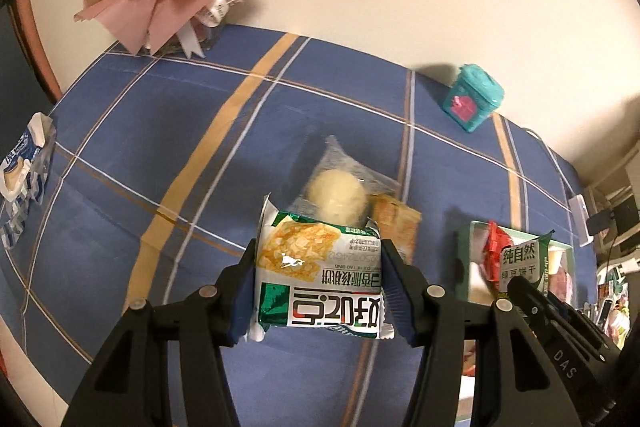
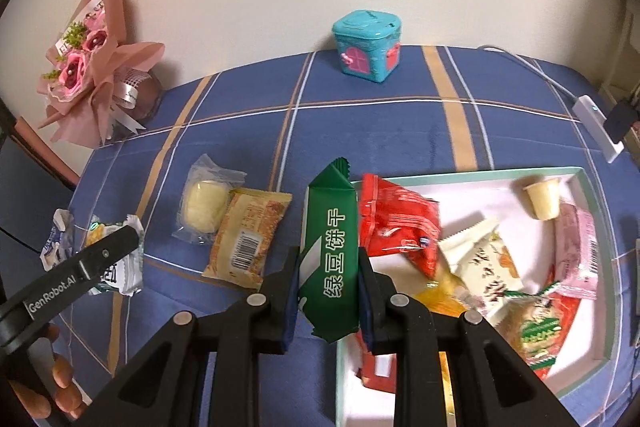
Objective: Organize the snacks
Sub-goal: 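Carry the green bag and white-green packet over the tray with both tools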
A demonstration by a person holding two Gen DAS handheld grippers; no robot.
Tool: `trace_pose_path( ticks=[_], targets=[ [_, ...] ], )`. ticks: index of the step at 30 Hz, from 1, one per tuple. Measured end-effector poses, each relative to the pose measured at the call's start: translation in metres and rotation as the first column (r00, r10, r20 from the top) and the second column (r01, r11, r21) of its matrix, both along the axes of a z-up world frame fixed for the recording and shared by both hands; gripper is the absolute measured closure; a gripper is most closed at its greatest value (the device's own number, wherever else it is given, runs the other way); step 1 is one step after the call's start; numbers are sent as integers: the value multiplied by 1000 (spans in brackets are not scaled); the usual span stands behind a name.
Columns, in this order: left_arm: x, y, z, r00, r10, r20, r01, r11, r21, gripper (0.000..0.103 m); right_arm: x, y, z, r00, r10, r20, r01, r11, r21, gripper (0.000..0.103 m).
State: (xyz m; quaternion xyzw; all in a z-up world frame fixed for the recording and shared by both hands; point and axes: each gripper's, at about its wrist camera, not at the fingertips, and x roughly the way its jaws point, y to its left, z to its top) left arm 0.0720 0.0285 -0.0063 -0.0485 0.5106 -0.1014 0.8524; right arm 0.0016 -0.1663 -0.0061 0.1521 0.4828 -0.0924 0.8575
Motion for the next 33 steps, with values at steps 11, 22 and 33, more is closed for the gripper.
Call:
trace_pose_path(
  ticks=[11,22,33],
  targets=[
    [-28,-75,10,989,-143,24,144,990,-7,45,-31,-65,9,992,-126,6,126,992,6,76],
    [-74,-180,11,920,-391,35,391,920,1,45,-84,-164,17,941,-339,18,338,940,35,76],
    [-85,-225,1,878,-475,59,471,880,61,45,-95,-188,12,935,-352,36,350,935,64,76]
  ],
)
